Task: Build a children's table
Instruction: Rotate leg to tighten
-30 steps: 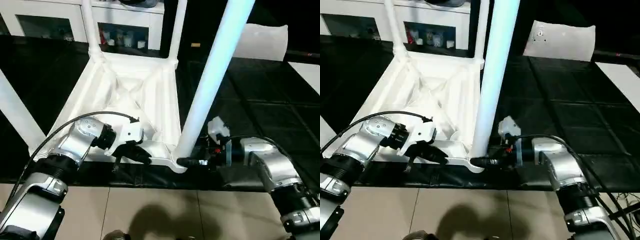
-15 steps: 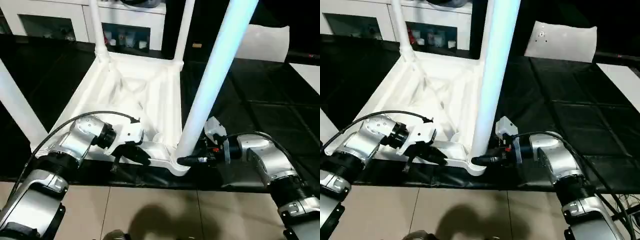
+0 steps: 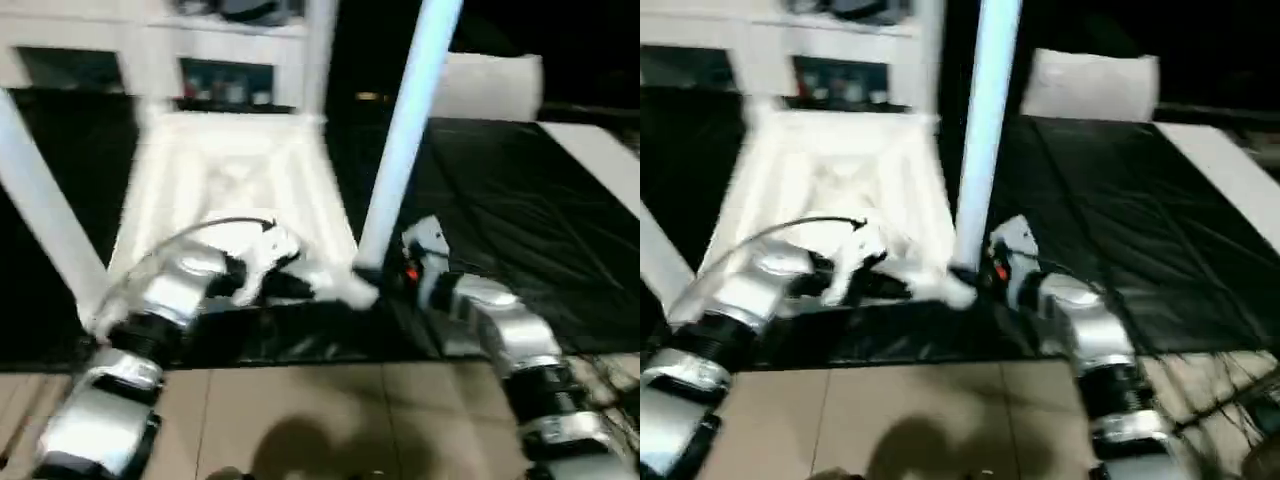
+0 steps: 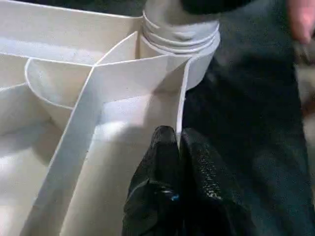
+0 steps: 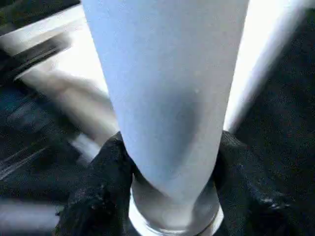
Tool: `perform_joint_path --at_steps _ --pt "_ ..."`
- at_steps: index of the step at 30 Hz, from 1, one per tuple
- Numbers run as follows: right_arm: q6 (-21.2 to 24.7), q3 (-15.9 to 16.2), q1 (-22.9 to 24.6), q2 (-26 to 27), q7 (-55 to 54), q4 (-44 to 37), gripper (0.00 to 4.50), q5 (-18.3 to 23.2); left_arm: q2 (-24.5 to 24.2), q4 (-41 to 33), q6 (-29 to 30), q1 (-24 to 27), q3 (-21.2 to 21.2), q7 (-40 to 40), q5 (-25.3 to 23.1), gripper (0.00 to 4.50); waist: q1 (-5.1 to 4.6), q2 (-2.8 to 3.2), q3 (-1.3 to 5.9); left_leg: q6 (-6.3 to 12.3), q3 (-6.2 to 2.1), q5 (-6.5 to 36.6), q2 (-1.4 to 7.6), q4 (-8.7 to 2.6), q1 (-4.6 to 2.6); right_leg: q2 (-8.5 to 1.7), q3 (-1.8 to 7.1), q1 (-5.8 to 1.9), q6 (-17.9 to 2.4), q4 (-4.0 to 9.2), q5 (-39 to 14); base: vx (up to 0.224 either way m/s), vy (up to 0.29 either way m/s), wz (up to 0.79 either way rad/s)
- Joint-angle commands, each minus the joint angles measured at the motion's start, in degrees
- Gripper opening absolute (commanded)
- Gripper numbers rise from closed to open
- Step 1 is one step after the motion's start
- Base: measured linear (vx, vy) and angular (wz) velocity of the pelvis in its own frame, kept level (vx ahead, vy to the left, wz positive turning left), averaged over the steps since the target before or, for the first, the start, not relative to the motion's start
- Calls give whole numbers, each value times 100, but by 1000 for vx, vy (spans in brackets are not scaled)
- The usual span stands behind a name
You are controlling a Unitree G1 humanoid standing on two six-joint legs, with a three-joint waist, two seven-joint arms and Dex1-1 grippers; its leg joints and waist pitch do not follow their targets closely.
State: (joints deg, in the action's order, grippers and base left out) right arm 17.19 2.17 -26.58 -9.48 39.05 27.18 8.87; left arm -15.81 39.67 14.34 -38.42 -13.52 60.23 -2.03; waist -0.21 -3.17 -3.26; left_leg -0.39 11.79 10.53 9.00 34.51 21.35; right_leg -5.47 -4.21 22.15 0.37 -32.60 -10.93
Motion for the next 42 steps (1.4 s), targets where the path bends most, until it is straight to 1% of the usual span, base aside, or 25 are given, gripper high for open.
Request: perform_joint_path --at_steps 1,2,3,4,5,6,7,8,9,10,11,12,14,16,18,19,20,22,23,25,26,29,34,38,42 --pt "484 202 -5 789 -665 276 198 169 674 -345 334 -119 289 -971 383 0 -146 154 199 -838 -483 4405 529 -711 -269 -294 -52 -51 -530 523 -3349 0 0 0" --pt "525 57 -93 1013 -1078 398 198 211 835 -334 410 -154 358 -1285 363 0 -198 162 188 -888 -469 4665 555 -850 -193 -227 -120 -134 -607 405 -2961 0 0 0" --pt "493 -46 -237 1301 -1524 562 198 222 1047 -284 469 -233 391 -1654 293 0 -115 205 168 -972 -327 5074 666 -1328 141 -51 -214 -481 -716 -328 -1933 -83 24 -1" --pt "397 -60 -346 1443 -1726 656 198 196 1169 -175 454 -327 448 -1915 275 0 272 264 172 -1066 136 5100 561 -1683 502 155 -304 -664 -581 -972 -1053 -92 -15 10" --pt "378 -57 -370 1470 -1763 672 198 186 1194 -150 450 -348 458 -1966 271 0 232 -100 299 -952 219 3714 419 -1184 -32 -81 227 -253 -282 -588 -2783 -92 -15 10" --pt "356 -55 -402 1505 -1816 690 198 171 1228 -113 444 -379 478 -2044 268 0 185 -399 338 -887 109 2653 204 115 -715 -479 335 518 -15 428 -4858 10 -103 15" --pt "377 -147 -463 1613 -1956 688 198 216 1265 -108 474 -418 493 -2191 189 0 139 -190 326 -250 -589 541 -143 612 -106 -900 737 43 -285 699 -5867 126 -106 -24" --pt "419 -233 -502 1705 -2057 653 198 224 1289 -139 526 -436 510 -2312 110 0 180 -177 346 -226 -703 313 -168 569 374 -924 757 -481 -414 438 -5123 126 -106 -24" --pt "410 -244 -514 1727 -2062 635 233 216 1288 -145 540 -445 509 -2347 77 0 308 7 352 -383 -650 104 237 -145 215 -583 441 -359 -766 140 -2889 108 -9 -31" --pt "386 -256 -537 1763 -2091 595 254 180 1278 -164 570 -459 497 -2405 10 0 220 106 387 -259 -573 122 408 -283 -260 -207 287 -18 -1119 -50 -924 0 0 0" --pt "364 -249 -547 1772 -2130 568 268 135 1261 -180 590 -461 479 -2422 -25 0 78 82 372 -133 -617 163 493 -347 -239 -184 302 -43 -1285 -96 -379 0 0 0" --pt "364 -249 -547 1772 -2130 568 268 135 1261 -180 590 -461 479 -2422 -25 0 42 69 395 86 -568 162 429 -364 -97 -276 311 -228 -1580 -85 108 0 0 0" --pt "190 -304 -483 1628 -2176 467 293 62 960 -224 371 -339 250 -2150 -193 0 42 40 386 341 -473 623 343 -381 -33 -369 344 -291 -1727 60 -150 0 0 0" --pt "148 -281 -386 1524 -2104 371 312 74 860 -242 307 -277 199 -1993 -237 0 -4 31 373 227 -452 941 369 -417 18 -399 338 -326 -1555 137 -950 0 0 0" --pt "99 -211 -235 1376 -1966 203 327 40 724 -232 129 -224 136 -1755 -287 0 -33 49 374 88 -435 945 401 -429 18 -373 343 -296 -1447 166 -1127 0 0 0" --pt "95 -189 -97 1274 -1839 29 338 28 603 -204 28 -204 97 -1564 -306 0 -33 18 381 76 -397 898 409 -412 -37 -353 362 -247 -1472 172 -960 0 0 0" --pt "118 -175 42 1175 -1715 -139 349 32 481 -167 -176 -184 46 -1357 -324 0 -6 -11 391 115 -379 793 399 -407 -37 -354 372 -266 -1461 161 -790 0 0 0" --pt "84 -157 309 964 -1413 -472 362 52 233 -48 -480 -188 -34 -1010 -385 0 40 19 406 306 -348 271 412 -405 -51 -334 367 -271 -1569 62 -24 0 0 0" --pt "48 -165 389 908 -1304 -573 370 59 153 8 -569 -203 -67 -940 -409 0 61 26 415 360 -348 171 416 -395 -57 -334 361 -276 -1599 48 142 0 0 0" --pt "74 -309 698 726 -1144 -979 391 246 -188 220 -1691 -218 -288 -351 -489 0 78 22 414 530 -339 55 416 -390 -66 -334 361 -279 -1674 31 428 0 0 0" --pt "74 -309 698 726 -1144 -979 399 246 -188 220 -1691 -218 -288 -351 -489 0 88 40 414 557 -344 46 416 -390 -68 -340 364 -282 -1675 34 454 0 0 0" --pt "-17 -345 1192 540 -874 -1629 423 512 -450 599 -2581 -355 -548 -30 -737 0 131 50 389 457 -341 284 450 -419 -99 -343 362 -262 -1636 63 153 0 0 0" --pt "44 -305 1759 382 -432 -2418 446 849 -558 991 -3323 -588 -742 238 -889 0 241 66 368 122 -315 737 471 -467 -138 -350 379 -245 -1493 98 -202 0 0 0" --pt "55 -279 2469 170 -196 -3051 446 1006 -613 1697 -4184 -930 -921 41 -1196 0 273 102 381 38 -316 809 473 -463 -152 -359 387 -233 -1506 89 -75 0 0 0" --pt "114 -307 2576 128 -368 -3205 446 981 -588 1907 -4231 -1030 -813 -369 -1273 0 288 95 360 -85 -314 951 460 -478 -123 -354 379 -247 -1445 116 -313 0 0 0"
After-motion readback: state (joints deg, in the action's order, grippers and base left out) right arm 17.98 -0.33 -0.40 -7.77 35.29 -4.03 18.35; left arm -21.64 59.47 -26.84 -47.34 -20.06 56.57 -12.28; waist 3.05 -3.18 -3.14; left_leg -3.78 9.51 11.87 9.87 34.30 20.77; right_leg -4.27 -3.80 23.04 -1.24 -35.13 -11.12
